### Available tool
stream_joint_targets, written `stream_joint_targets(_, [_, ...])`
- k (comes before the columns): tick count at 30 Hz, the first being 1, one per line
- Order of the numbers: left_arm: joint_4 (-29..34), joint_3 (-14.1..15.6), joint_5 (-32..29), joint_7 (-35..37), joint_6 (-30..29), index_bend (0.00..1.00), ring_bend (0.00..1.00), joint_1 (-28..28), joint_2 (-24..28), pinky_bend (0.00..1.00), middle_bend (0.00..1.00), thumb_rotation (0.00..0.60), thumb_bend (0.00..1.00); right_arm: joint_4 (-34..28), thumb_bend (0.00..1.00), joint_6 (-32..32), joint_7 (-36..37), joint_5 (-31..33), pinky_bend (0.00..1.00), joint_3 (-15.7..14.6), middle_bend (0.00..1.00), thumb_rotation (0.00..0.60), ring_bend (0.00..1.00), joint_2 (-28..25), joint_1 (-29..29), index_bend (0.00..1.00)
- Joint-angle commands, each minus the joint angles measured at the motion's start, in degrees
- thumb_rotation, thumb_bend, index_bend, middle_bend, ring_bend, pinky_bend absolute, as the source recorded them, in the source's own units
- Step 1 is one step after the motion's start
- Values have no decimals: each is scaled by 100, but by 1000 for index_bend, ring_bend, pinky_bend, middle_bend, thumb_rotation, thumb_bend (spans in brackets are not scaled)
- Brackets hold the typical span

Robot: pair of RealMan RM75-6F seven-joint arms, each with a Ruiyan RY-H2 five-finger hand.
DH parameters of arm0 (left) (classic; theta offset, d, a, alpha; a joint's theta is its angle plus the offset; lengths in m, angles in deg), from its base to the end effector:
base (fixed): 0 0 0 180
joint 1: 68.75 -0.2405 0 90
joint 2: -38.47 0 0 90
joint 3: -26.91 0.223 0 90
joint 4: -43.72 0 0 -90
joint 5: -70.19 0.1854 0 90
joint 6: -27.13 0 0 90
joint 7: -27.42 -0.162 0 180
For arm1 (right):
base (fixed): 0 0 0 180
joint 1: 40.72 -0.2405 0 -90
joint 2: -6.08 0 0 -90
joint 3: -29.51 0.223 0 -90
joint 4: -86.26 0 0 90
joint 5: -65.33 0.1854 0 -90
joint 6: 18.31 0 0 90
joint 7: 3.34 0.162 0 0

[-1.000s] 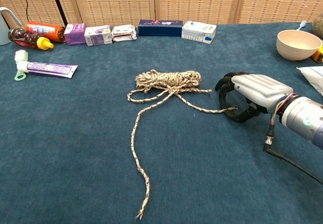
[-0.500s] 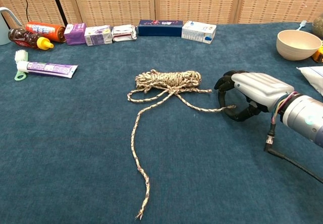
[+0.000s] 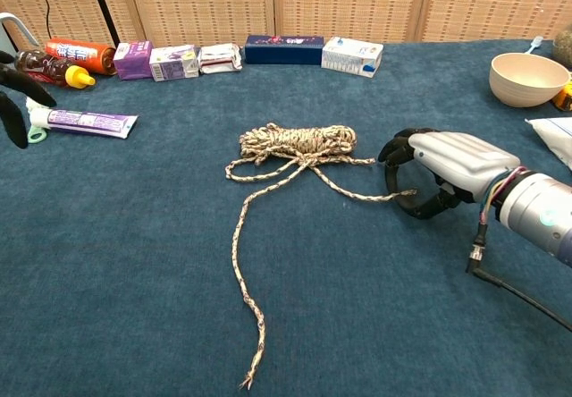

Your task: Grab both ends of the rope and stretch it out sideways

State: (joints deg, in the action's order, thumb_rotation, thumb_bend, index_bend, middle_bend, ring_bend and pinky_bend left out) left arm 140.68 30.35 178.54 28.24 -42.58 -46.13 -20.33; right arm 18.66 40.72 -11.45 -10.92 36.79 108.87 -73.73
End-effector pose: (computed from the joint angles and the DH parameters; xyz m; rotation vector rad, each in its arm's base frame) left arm -0.1813 0.2163 0.1091 -2.1241 -0.6988 -0.9716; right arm -0.1616 -0.3002 -0.0498 1.8022 -1.0486 0.9794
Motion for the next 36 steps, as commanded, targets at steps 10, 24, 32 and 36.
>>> stream_joint_targets(10, [0, -76, -83, -303, 878, 384, 104, 651, -756, 0, 194, 600, 280, -54, 514, 121, 26, -46, 0, 10, 211, 600, 76, 17, 42, 563])
stream_joint_targets(24, [-113, -171, -367, -714, 1587, 419, 53, 1251, -1834, 0, 134, 600, 280, -27, 514, 191, 45, -25, 0, 23, 213, 600, 83, 73, 102, 565])
stream_joint_targets(32, [-214, -149, -584, -1056, 1731, 436, 37, 1347, -2230, 0, 100, 600, 280, 16, 514, 206, 89, -13, 0, 26, 214, 600, 85, 88, 134, 566])
stream_joint_targets(36, [-341, -106, -706, -1291, 1817, 437, 32, 1371, -2485, 0, 83, 600, 284, 62, 514, 204, 129, -6, 0, 11, 214, 600, 85, 106, 163, 566])
